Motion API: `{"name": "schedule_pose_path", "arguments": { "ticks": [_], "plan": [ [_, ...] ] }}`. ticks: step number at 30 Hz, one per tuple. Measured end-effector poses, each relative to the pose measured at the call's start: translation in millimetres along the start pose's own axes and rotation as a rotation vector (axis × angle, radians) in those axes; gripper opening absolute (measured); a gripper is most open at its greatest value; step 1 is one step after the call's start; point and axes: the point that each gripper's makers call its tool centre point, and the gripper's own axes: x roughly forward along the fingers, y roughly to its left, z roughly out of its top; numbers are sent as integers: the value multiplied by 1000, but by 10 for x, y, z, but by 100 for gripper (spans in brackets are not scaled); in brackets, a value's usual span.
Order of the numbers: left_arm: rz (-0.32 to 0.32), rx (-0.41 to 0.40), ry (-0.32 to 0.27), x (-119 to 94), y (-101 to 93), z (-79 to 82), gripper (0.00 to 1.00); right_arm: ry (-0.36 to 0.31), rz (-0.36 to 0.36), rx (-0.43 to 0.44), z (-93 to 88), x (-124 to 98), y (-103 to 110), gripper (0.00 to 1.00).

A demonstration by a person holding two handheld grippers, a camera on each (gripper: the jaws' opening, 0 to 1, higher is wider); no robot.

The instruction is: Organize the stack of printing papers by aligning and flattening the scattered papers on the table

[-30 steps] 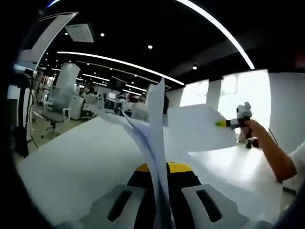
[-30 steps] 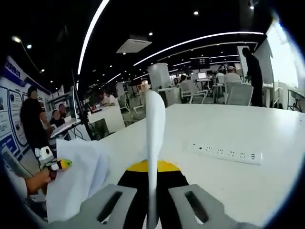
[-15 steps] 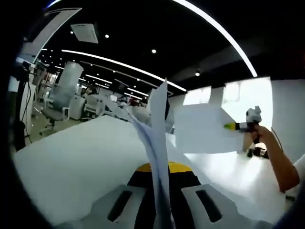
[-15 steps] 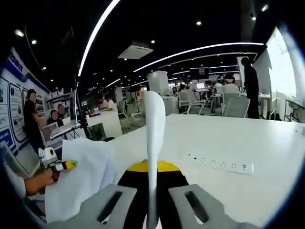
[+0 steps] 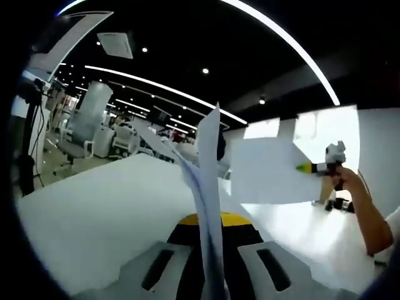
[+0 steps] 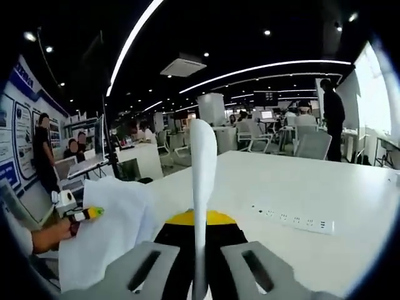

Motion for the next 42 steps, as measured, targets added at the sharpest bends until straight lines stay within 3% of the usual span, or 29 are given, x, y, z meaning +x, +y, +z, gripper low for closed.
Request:
{"name": "schedule_pose_path", "arguments": {
  "ticks": [8,42],
  "plan": [
    [4,-4,2,5,13,-2,8,2,23,-55,65,23,168,0],
    [46,-5,0,23,99,-1,9,-41,155,-62,253,180,667,0]
  ]
}}
